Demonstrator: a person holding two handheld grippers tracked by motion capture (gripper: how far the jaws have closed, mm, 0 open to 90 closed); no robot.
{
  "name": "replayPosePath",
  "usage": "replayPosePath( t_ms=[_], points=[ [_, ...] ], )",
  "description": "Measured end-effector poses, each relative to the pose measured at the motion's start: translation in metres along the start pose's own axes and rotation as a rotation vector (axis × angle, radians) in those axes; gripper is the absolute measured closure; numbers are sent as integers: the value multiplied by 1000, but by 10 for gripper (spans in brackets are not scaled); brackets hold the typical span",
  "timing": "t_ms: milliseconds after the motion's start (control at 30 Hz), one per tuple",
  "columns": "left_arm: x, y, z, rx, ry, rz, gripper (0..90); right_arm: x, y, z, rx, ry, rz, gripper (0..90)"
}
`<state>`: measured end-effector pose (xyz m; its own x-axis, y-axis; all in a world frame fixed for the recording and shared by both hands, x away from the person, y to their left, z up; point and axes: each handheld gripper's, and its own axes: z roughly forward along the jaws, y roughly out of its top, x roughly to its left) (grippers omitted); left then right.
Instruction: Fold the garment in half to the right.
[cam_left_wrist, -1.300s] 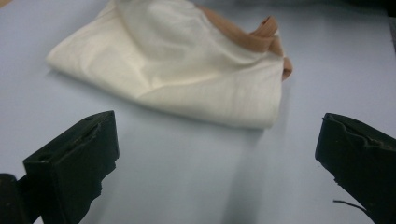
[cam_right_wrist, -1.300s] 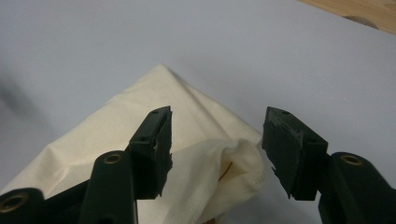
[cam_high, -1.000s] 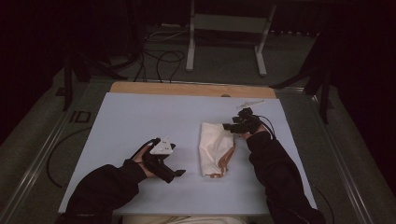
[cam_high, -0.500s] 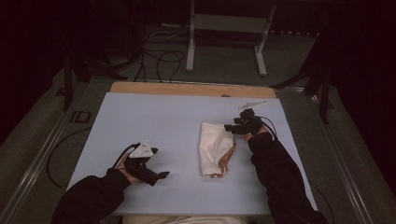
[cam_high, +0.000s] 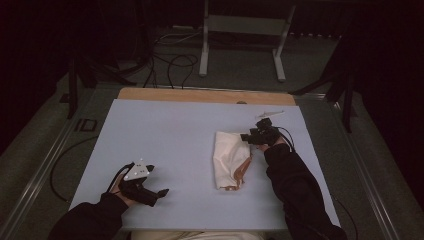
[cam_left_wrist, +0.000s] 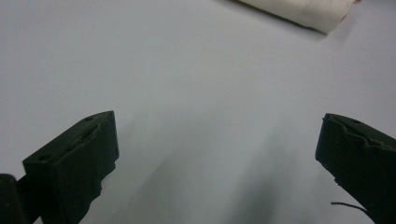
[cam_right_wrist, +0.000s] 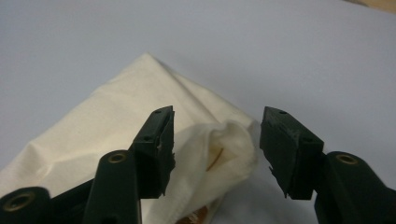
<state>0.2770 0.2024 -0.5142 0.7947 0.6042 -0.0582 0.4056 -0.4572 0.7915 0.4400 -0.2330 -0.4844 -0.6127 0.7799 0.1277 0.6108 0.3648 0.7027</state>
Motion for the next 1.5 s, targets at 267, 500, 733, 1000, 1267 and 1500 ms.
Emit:
replayPosePath(
  t_ms=[267,500,733,1000,1267,1500],
  points=[
    [2,0,-6,-32,18,-10,3,6,-1,7,45,4,-21,533],
    [3,0,-6,-38,21,-12,3,2,-13,13,137,-10,-25,738],
    [3,1,-7,-47,25,-14,3,0,-12,7,156,-54,-54,881],
    [3,1,-6,-49,29,-15,4,0,-1,-2,103,-102,-55,883],
    [4,1,-6,-53,30,-18,3,4,12,-15,6,-86,-74,882],
    [4,1,-7,-57,32,-17,3,-4,11,-15,5,-83,-61,881]
  ],
)
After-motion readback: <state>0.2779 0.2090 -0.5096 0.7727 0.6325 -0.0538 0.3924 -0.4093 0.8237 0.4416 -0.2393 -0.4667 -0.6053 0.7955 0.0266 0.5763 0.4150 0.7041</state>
